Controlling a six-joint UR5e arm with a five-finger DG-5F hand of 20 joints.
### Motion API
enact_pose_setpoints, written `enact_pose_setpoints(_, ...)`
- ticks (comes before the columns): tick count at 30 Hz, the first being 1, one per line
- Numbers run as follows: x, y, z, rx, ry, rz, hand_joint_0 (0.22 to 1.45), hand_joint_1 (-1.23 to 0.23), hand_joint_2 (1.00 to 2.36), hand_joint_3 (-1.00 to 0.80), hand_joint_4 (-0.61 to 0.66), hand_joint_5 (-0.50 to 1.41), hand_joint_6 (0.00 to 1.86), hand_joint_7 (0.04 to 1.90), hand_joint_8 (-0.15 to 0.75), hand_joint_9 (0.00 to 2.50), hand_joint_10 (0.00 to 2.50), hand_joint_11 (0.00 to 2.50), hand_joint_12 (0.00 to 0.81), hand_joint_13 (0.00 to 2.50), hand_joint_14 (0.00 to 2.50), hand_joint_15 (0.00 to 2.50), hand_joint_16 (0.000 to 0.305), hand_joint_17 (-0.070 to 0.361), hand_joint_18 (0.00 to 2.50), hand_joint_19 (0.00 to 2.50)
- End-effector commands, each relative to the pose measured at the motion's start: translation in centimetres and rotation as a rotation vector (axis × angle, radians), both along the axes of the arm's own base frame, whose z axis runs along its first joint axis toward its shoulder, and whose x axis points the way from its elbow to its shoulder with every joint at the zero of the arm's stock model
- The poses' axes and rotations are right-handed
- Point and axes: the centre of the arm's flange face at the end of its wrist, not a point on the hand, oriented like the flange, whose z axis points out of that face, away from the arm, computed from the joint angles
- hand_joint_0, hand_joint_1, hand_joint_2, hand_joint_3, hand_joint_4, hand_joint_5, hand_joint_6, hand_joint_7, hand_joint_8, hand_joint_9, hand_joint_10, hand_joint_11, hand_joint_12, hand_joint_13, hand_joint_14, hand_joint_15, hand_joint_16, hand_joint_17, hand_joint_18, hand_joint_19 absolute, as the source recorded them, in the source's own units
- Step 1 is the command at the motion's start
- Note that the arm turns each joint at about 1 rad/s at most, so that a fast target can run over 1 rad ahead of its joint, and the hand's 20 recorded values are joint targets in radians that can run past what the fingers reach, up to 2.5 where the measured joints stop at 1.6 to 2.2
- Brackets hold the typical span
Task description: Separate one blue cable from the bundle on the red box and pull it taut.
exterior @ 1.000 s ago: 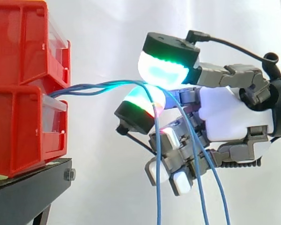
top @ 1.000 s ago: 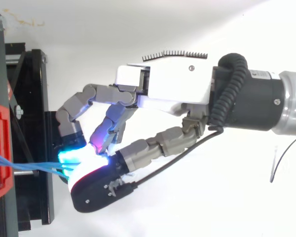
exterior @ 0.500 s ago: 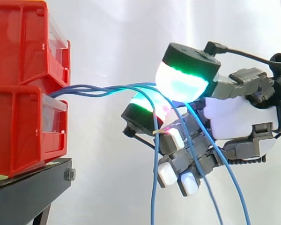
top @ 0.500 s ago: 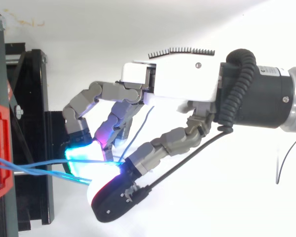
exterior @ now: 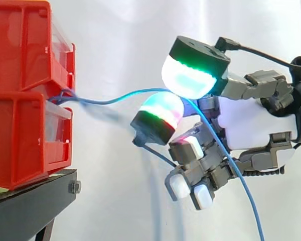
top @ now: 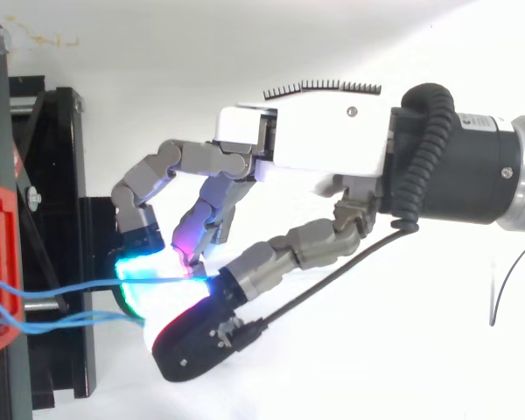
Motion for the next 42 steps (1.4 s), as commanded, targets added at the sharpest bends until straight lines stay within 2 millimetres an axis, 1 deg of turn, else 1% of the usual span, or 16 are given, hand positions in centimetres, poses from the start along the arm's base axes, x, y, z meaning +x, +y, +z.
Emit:
enact_pose_setpoints(1,0.0,0.08,0.04,0.001,-0.001,0.001,0.56,-0.68,1.01,-0.38,-0.09,-0.16,0.89,1.21,0.265,1.12,0.02,0.97,0.329,0.9,0.02,0.62,0.036,0.081,0.81,0.7)
enact_pose_setpoints(2,-0.01,-0.04,0.04,-0.001,0.0,-0.001,0.56,-0.73,1.01,-0.09,-0.07,-0.15,0.9,1.18,0.33,1.16,0.01,0.93,0.388,0.96,0.02,0.6,0.049,0.109,0.93,0.63)
enact_pose_setpoints(4,-0.01,-0.04,0.04,0.001,-0.001,-0.001,0.58,-0.75,1.01,-0.01,-0.07,-0.15,0.92,1.12,0.347,1.16,0.01,0.94,0.4,0.97,0.02,0.6,0.052,0.116,0.96,0.6)
enact_pose_setpoints(7,-0.01,-0.02,0.04,-0.001,0.0,0.001,0.59,-0.76,1.0,-0.05,-0.04,-0.17,0.92,1.06,0.335,1.13,0.01,0.95,0.395,0.96,0.02,0.61,0.051,0.114,0.94,0.61)
enact_pose_setpoints(9,-0.01,-0.02,0.04,-0.001,0.0,0.001,0.58,-0.79,1.01,-0.16,-0.03,-0.18,0.91,1.08,0.306,1.1,0.02,0.97,0.363,0.93,0.02,0.62,0.044,0.099,0.88,0.65)
enact_pose_setpoints(10,0.01,-0.03,-0.07,0.001,0.001,-0.001,0.55,-0.81,1.01,-0.37,-0.04,-0.18,0.9,1.12,0.279,1.08,0.02,0.99,0.337,0.9,0.02,0.64,0.038,0.087,0.82,0.69)
enact_pose_setpoints(11,-0.01,-0.02,0.04,0.001,-0.001,0.001,0.53,-0.8,1.0,-0.5,-0.04,-0.18,0.9,1.11,0.286,1.08,0.02,1.0,0.342,0.91,0.02,0.63,0.039,0.089,0.83,0.69)
enact_pose_setpoints(16,-0.01,-0.02,0.04,0.001,-0.001,0.001,0.45,-0.7,1.0,-0.5,-0.01,-0.17,0.9,1.06,0.31,1.1,0.02,0.97,0.372,0.92,0.02,0.62,0.045,0.101,0.87,0.66)
enact_pose_setpoints(19,-0.01,-0.02,0.04,-0.001,0.0,0.001,0.44,-0.57,1.0,-0.5,-0.01,-0.16,0.89,1.08,0.324,1.12,0.02,0.96,0.38,0.93,0.02,0.63,0.047,0.105,0.88,0.66)
enact_pose_setpoints(22,0.0,0.09,0.04,0.001,-0.001,0.002,0.45,-0.5,1.0,-0.5,-0.01,-0.15,0.88,1.07,0.325,1.14,0.02,0.96,0.384,0.93,0.02,0.63,0.047,0.106,0.87,0.68)
enact_pose_setpoints(27,0.01,-0.02,-0.07,-0.001,0.001,0.001,0.44,-0.48,1.0,-0.5,0.0,-0.15,0.87,1.06,0.334,1.15,0.02,0.97,0.386,0.93,0.02,0.63,0.048,0.108,0.88,0.68)
enact_pose_setpoints(30,0.01,-0.03,-0.07,-0.001,0.001,-0.001,0.48,-0.54,1.0,-0.5,-0.01,-0.15,0.86,1.1,0.318,1.14,0.02,0.97,0.369,0.92,0.02,0.64,0.045,0.1,0.85,0.7)
enact_pose_setpoints(31,-0.01,-0.02,0.04,-0.001,0.0,0.001,0.5,-0.59,1.0,-0.43,-0.02,-0.14,0.86,1.13,0.308,1.14,0.02,0.97,0.36,0.91,0.02,0.65,0.043,0.097,0.83,0.71)
enact_pose_setpoints(33,-0.01,-0.02,0.04,-0.001,0.0,0.001,0.53,-0.62,1.01,-0.36,-0.01,-0.14,0.86,1.13,0.324,1.15,0.02,0.96,0.377,0.93,0.02,0.64,0.046,0.104,0.86,0.69)
enact_pose_setpoints(35,0.01,-0.02,-0.07,-0.001,0.001,0.001,0.56,-0.67,1.01,-0.23,0.0,-0.13,0.87,1.12,0.343,1.18,0.01,0.95,0.395,0.96,0.02,0.62,0.05,0.113,0.91,0.66)
enact_pose_setpoints(42,-0.01,-0.02,0.04,0.001,-0.001,0.001,0.57,-0.75,1.0,-0.05,-0.03,-0.14,0.88,1.18,0.36,1.18,0.01,0.97,0.402,0.97,0.02,0.62,0.053,0.118,0.95,0.62)
